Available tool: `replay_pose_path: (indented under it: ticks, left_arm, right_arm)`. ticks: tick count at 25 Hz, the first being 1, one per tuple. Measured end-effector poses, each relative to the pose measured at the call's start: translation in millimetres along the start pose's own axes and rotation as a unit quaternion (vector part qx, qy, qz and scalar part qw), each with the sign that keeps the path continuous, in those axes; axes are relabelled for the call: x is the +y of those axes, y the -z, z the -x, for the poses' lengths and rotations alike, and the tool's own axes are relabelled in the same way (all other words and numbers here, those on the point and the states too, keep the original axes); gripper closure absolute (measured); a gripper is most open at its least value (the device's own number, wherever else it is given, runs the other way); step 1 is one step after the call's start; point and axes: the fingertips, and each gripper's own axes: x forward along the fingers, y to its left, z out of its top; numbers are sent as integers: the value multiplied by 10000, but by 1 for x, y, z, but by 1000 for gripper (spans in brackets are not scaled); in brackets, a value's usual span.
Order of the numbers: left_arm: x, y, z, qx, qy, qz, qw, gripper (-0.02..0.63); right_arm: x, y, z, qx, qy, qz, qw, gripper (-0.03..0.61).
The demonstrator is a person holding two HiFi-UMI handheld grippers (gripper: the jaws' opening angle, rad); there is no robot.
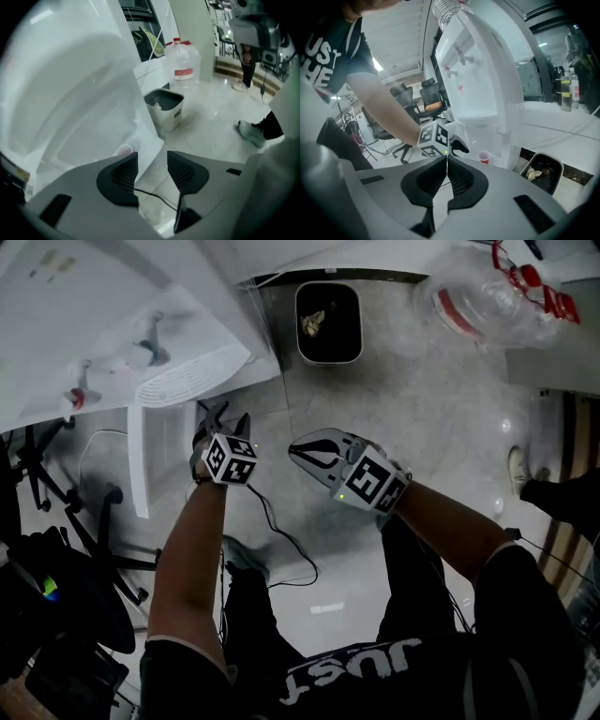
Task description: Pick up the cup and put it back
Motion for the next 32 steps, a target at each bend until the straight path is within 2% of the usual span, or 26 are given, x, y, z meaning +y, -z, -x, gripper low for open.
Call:
replay_pose_path:
  ticks: [4,6,8,10,13,17,23,26,29,32]
  left_arm:
    - [-31,-25,107,-488,407,754,9951,490]
    - [-30,-46,168,-909,567,1232,9866,544]
    - [-16,-73,236,-1361,620,1704,9740,592]
    - [-10,-90,313,-1644,697,1994,9635,604]
    - [9,-115,424,-2033,715,2225,9508,606]
    - [53,-161,548,-2657,591,2654,9249,606]
    - [115,-230,715,-3770,192,2595,8889,606]
    - [136,-259,788,-4267,36,2420,8714,606]
    - [147,-275,838,-4555,-44,2255,8612,606]
    - [150,-283,864,-4679,-99,2089,8587,606]
  right_arm:
    - [35,-57,41,78,48,-45,9999,543]
    - [50,-94,62,82,84,-31,9999,543]
    - [64,-133,85,71,124,13,9999,544]
    - [93,-175,110,21,160,-79,9998,543]
    - [131,-248,149,-250,220,-109,9994,545]
    - [160,-350,201,-664,349,-54,9972,545]
    - [207,-492,264,-1325,343,197,9904,545]
    - [226,-555,293,-1664,383,330,9848,545]
    - [244,-600,313,-1883,433,456,9801,545]
    - [260,-622,321,-2024,306,510,9775,546]
